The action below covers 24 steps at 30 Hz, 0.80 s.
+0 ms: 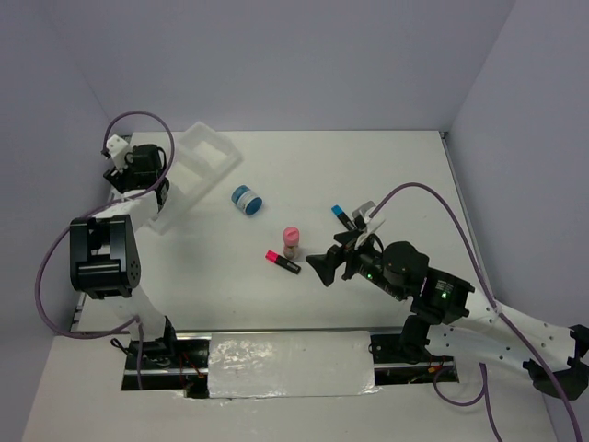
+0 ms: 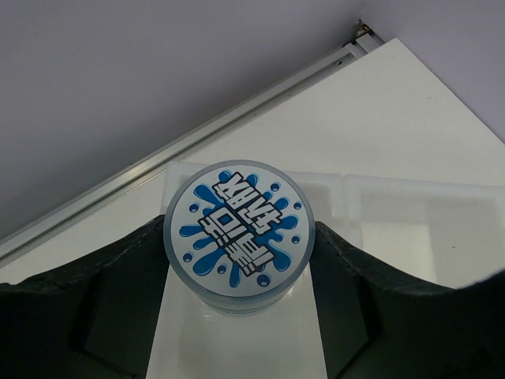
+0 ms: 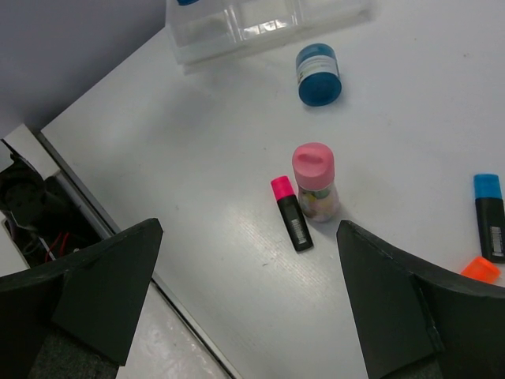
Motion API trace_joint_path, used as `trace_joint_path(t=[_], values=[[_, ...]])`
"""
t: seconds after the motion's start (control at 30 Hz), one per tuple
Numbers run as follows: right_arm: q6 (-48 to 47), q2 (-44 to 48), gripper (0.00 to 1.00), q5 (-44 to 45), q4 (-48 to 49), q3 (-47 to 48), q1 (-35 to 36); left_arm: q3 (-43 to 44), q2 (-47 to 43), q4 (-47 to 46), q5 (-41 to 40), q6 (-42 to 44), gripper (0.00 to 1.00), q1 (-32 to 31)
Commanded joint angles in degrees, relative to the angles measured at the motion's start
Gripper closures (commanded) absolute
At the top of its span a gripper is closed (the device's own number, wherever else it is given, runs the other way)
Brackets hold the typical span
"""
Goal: Sort the stationery into containers
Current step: Place the drawer in the storage box.
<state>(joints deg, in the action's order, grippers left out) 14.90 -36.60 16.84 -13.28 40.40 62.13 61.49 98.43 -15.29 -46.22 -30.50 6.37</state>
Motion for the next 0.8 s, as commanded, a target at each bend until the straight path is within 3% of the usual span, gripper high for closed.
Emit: trace_joint_path(t=[0.0,0.4,0.6,0.77], values=[[-1.88,-0.75,0.0,-1.02,1.59,1.08,0.36,0.82,1.4,-6.16,0.6,-1.23,0.6,0.4],[-1.54,-3.39,0.0,-3.92,3.79,0.03,0.45,1.44,4.4,-8.0,1.83,0.88,0.34,0.92],[-2.06,-3.57,0.0,-4.18,3.26,0.82,0.36,1.61,4.49,-6.25,0.6,-0.96,0.02,0.92],[-1.8,-3.65,0.0,-4.71,3.61,0.99,0.36,2.49,2.56,-4.93,1.48,-1.31,0.01,0.92]])
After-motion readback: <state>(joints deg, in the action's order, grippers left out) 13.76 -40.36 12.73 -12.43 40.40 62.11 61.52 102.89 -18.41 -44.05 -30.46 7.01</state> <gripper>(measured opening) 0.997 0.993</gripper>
